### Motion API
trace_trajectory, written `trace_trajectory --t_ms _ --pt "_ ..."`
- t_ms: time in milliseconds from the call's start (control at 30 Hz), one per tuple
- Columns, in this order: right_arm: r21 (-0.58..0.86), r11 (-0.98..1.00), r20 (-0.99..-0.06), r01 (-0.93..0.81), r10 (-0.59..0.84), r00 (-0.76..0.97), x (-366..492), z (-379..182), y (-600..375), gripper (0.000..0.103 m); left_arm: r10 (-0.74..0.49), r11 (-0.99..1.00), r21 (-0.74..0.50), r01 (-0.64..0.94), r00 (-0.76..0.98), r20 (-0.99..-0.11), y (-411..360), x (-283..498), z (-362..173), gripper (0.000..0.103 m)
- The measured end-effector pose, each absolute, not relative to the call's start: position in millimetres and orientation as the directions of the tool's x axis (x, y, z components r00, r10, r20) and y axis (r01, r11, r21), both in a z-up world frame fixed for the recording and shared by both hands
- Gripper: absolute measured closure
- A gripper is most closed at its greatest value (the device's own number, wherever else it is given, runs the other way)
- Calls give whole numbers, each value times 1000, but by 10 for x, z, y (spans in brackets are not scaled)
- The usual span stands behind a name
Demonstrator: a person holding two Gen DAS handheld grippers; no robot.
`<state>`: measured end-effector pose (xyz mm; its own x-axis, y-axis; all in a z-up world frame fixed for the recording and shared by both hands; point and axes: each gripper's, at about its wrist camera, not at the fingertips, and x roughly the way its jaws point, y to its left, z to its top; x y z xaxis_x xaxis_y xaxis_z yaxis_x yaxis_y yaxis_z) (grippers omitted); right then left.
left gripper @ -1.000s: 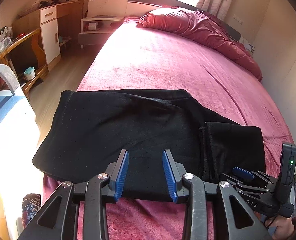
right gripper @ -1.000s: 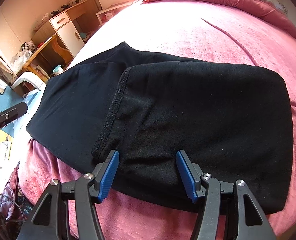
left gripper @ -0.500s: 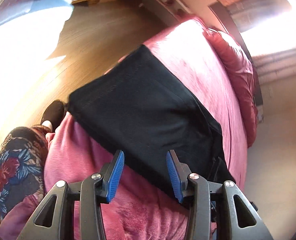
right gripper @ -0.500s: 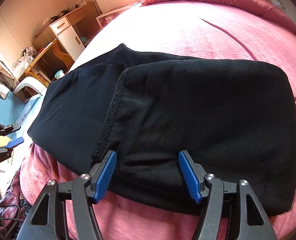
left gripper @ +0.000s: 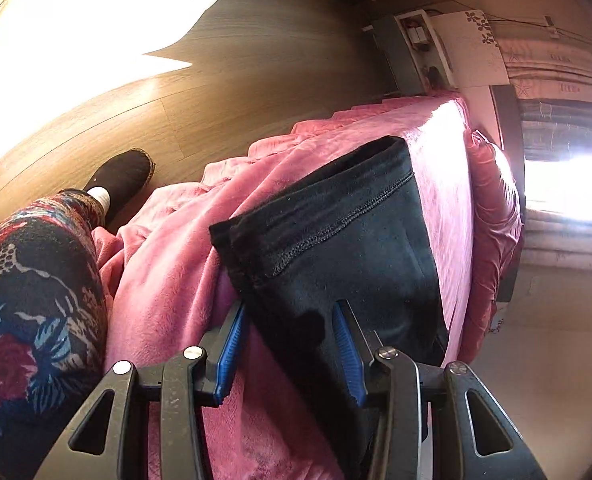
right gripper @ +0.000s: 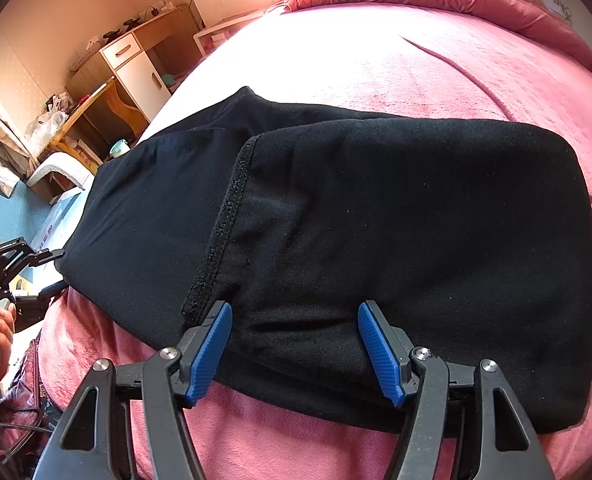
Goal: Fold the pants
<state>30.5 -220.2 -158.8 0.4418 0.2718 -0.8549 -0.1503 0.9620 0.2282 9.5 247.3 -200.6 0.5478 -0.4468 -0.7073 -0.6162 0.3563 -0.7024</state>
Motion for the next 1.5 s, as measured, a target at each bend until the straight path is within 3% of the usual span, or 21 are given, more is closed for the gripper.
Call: trace_trajectory --t_ms 133,200,300,433,600,833,967,1100,1300,1367,1400,1433,1467,1500 --pt "217 964 -858 -153 263 442 305 -1588 -2170 36 -440 325 -705 -631 559 -703 2528 160 -2103 68" --pt "217 964 -858 -153 263 440 307 -1585 -2165 36 -427 357 -698 -621 556 -713 2517 177 -2074 83" --pt "222 963 -859 -152 267 436 314 -1583 -2172 36 -366 472 -686 -553 585 -724 2434 197 -1805 90" --pt "229 961 -860 -155 274 429 329 -1505 -2208 36 -363 671 -674 -308 657 -661 2079 349 -1198 90" --pt "298 944 -822 -138 328 466 358 -1270 -2377 36 -529 775 -626 87 631 -567 1335 506 -653 91" --pt "535 830 -710 -157 543 448 519 -1048 -2503 35 -623 782 -489 387 473 -622 377 466 -590 91" --pt "654 737 -640 -171 659 396 676 -1048 -2417 25 -627 773 -463 434 417 -658 154 378 -706 91" --pt "700 694 -617 -169 707 344 871 -1121 -2199 23 -624 774 -457 438 401 -671 106 357 -766 91" --pt "707 688 -627 -167 718 302 1232 -1154 -1859 23 -605 784 -422 456 406 -685 80 312 -744 91" --pt "664 724 -671 -189 688 276 1346 -1154 -1707 23 -598 787 -406 465 409 -689 61 298 -732 91" --pt "630 748 -703 -207 663 257 1398 -1157 -1596 25 -594 788 -399 468 411 -691 5 315 -712 91" --pt "581 789 -749 -202 615 248 1435 -1175 -1494 39 -592 789 -394 472 414 -692 -2 310 -700 91" --pt "544 806 -776 -232 589 228 1460 -1188 -1388 70 -589 791 -387 473 418 -692 -7 300 -687 91" --pt "503 828 -804 -250 554 218 1473 -1200 -1306 78 -582 796 -380 472 424 -694 -8 291 -673 91"
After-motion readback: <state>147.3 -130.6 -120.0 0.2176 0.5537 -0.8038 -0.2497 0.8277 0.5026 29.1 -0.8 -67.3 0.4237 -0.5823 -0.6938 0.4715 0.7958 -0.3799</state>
